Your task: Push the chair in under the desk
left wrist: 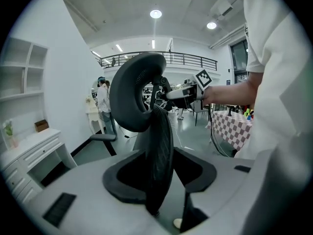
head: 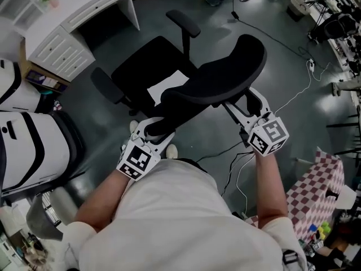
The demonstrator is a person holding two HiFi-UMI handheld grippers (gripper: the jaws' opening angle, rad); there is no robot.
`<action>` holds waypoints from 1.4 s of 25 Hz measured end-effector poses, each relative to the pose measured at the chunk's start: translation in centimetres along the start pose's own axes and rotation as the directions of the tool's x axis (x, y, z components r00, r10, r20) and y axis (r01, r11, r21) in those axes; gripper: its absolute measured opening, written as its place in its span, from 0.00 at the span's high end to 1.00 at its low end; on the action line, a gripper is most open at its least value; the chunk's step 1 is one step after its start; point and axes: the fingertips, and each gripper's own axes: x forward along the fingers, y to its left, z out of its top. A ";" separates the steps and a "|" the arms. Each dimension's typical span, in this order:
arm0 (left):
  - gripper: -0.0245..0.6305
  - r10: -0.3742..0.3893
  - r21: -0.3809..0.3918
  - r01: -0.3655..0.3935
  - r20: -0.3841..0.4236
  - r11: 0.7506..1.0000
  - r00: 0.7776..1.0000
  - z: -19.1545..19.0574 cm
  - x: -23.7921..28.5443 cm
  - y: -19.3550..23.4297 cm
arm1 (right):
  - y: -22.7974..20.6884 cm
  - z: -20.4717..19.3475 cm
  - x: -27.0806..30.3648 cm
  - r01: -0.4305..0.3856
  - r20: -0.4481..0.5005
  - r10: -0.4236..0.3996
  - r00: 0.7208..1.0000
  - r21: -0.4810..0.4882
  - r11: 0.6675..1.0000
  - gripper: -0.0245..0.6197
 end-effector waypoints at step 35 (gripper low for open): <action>0.71 -0.071 0.010 0.071 -0.018 0.997 0.997 -0.7 -1.9 2.6 | 2.0 0.7 1.9 0.014 0.004 -0.014 1.000 0.011 1.000 0.47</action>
